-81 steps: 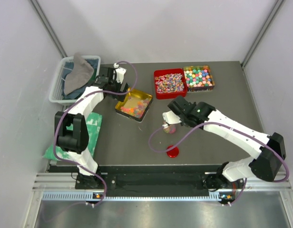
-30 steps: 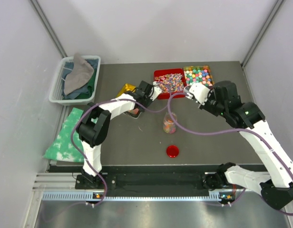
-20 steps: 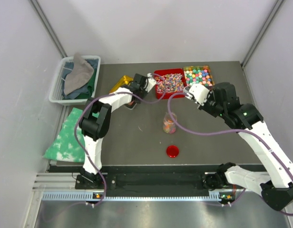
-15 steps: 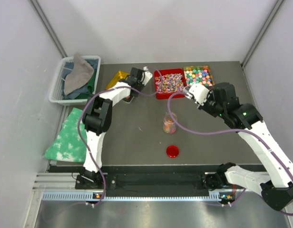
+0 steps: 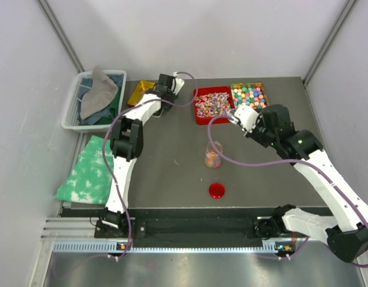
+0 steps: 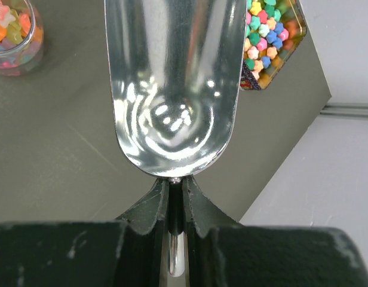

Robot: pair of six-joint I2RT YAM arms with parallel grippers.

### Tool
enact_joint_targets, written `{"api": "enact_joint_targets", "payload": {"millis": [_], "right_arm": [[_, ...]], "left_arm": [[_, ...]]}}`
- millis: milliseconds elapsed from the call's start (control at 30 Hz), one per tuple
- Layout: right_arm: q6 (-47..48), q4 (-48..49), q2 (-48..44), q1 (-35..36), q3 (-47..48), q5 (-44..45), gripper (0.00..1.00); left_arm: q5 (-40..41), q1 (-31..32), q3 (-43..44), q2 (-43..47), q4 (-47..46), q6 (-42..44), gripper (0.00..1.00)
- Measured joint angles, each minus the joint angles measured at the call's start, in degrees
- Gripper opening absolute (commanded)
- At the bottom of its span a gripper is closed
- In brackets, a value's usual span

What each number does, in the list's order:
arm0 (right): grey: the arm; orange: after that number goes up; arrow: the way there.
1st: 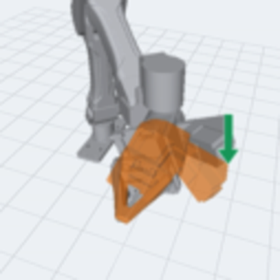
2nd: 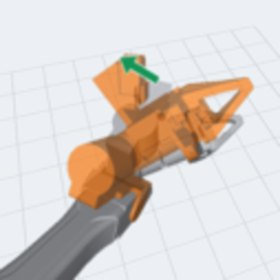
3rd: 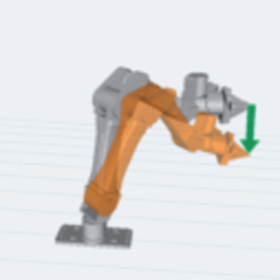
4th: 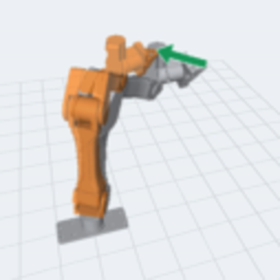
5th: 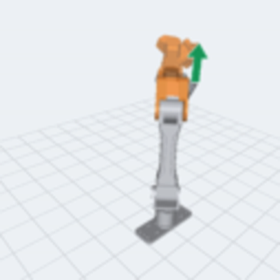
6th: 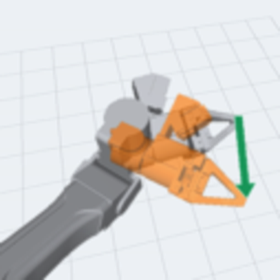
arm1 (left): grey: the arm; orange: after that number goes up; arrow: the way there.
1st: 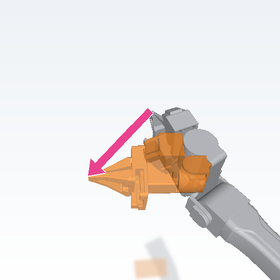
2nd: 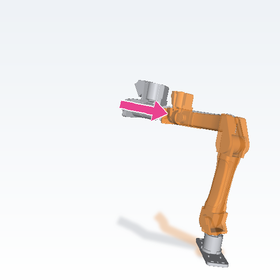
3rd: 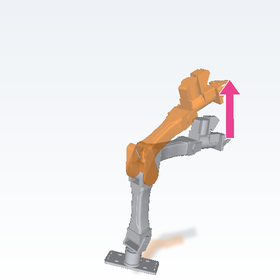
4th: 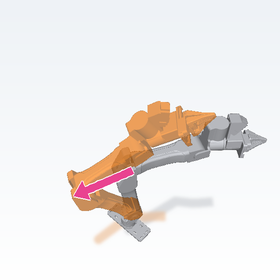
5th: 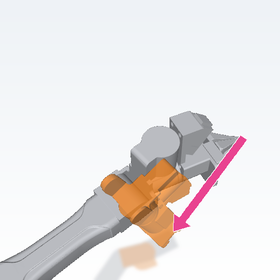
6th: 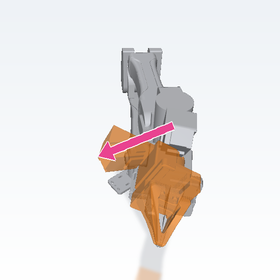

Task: Pack the candies
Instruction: Move the storage box to the center of the board, then adjust the spatula.

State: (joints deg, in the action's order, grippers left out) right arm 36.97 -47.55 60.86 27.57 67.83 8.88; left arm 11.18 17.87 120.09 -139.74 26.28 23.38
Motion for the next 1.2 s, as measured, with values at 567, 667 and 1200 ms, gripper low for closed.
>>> {"api": "enact_joint_targets", "payload": {"millis": [567,667,1200], "right_arm": [[-3.6,2.7,3.8,2.9,-1.6,0.3,0.0],[-4.1,3.5,4.5,6.0,-1.6,1.2,0.0],[-6.2,7.0,10.6,11.0,5.4,7.6,0.0]], "left_arm": [[-33.6,1.6,-8.6,37.9,4.0,-13.7,0.91],[-40.1,2.2,-9.3,39.2,3.5,-16.2,0.91],[-57.3,7.4,-15.5,30.9,4.9,-23.2,0.9]]}}
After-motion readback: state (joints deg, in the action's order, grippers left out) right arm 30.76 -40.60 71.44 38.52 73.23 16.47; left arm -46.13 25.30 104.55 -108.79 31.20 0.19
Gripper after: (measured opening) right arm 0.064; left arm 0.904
